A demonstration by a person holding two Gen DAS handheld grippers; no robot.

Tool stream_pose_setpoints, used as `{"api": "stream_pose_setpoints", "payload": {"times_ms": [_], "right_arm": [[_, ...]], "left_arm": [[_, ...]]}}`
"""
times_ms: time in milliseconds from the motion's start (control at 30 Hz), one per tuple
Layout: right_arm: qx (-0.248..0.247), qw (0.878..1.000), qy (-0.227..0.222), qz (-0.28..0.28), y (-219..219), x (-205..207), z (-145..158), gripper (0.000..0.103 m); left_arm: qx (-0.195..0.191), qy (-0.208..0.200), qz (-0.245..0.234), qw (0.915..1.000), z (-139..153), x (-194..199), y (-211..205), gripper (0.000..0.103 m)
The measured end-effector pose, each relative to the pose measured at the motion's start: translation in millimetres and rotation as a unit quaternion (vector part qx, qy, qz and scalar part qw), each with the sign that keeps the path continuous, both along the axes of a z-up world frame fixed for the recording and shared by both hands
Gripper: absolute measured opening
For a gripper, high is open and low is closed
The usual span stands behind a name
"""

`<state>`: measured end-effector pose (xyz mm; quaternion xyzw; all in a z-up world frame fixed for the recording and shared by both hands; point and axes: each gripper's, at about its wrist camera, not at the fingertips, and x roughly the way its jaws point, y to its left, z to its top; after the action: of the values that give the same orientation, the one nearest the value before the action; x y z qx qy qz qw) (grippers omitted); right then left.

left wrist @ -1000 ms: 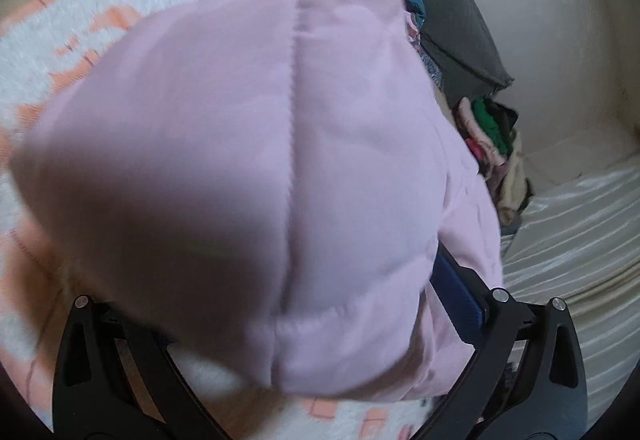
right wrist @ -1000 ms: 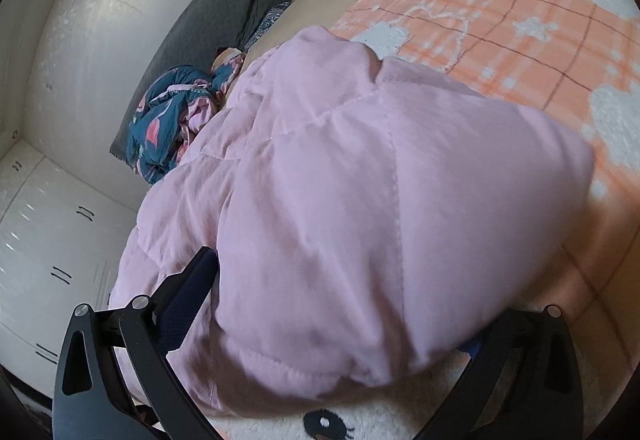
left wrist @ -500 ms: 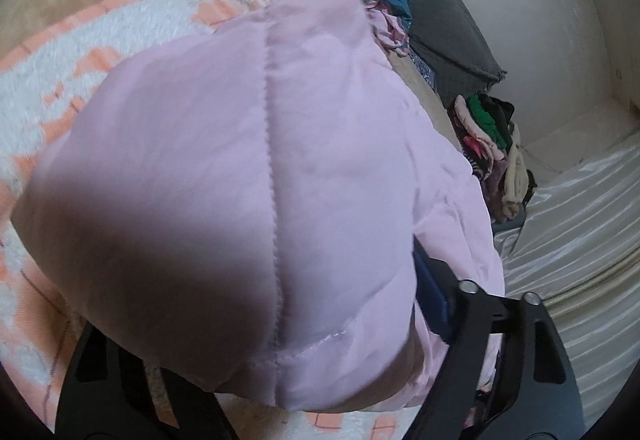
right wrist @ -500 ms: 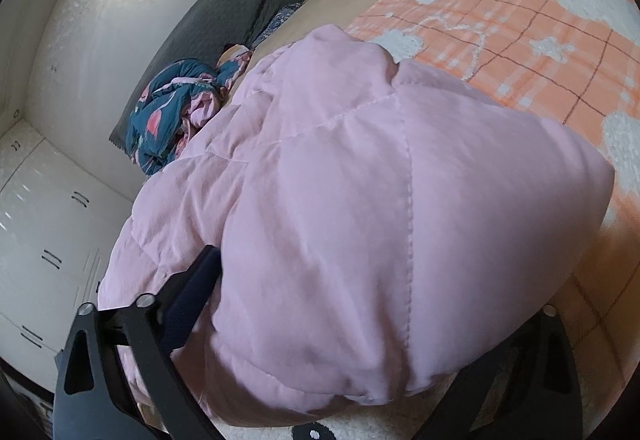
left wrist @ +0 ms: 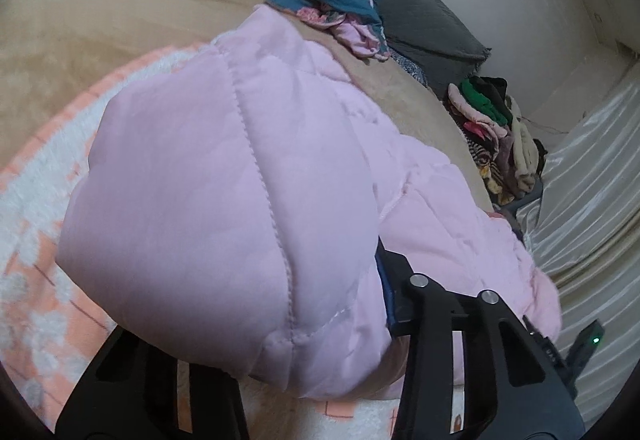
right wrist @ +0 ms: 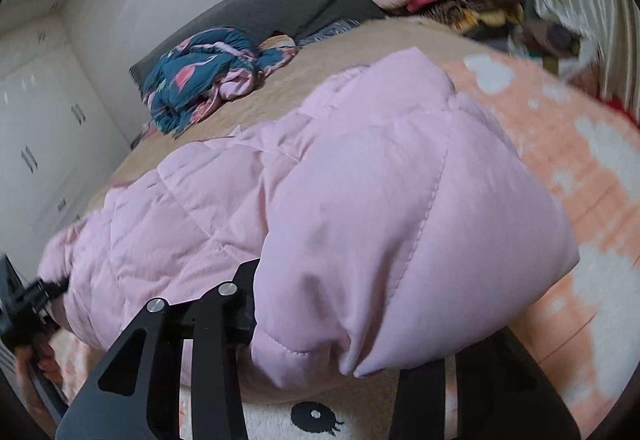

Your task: Fold large clothes

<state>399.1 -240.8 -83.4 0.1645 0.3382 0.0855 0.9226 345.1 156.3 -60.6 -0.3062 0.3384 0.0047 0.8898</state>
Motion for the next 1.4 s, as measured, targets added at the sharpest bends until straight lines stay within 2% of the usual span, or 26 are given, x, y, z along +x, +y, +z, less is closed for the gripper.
{"api": "stream_pose_setpoints", "payload": {"times_ms": [133, 300, 667, 933, 1067, 1400], "right_arm": [[-0.024, 0.999, -0.019, 0.013, 5, -13, 13, 0.033], [-0.055, 0.997, -0.047, 0.033, 9, -37, 33, 0.032], [-0.074, 0.995, -0.049, 0.046, 9, -109, 46, 0.032], [-0.093, 0.993, -0.061, 0.044, 13, -167, 55, 0.032], [-0.101, 0.992, -0.065, 0.039, 13, -190, 57, 0.032], [-0.105, 0.992, -0.062, 0.03, 19, -217, 64, 0.032]], "left_arm": [[0.048, -0.01, 0.001, 0.9988, 16, -6, -6, 0.032], [0.071, -0.023, -0.004, 0.9972, 29, -25, -10, 0.031], [0.075, -0.029, -0.016, 0.9966, 38, -87, -15, 0.031], [0.128, -0.041, -0.027, 0.9906, 44, -132, -31, 0.031], [0.145, -0.041, -0.033, 0.988, 43, -143, -34, 0.031], [0.143, -0.042, -0.035, 0.9881, 44, -156, -29, 0.031]]}}
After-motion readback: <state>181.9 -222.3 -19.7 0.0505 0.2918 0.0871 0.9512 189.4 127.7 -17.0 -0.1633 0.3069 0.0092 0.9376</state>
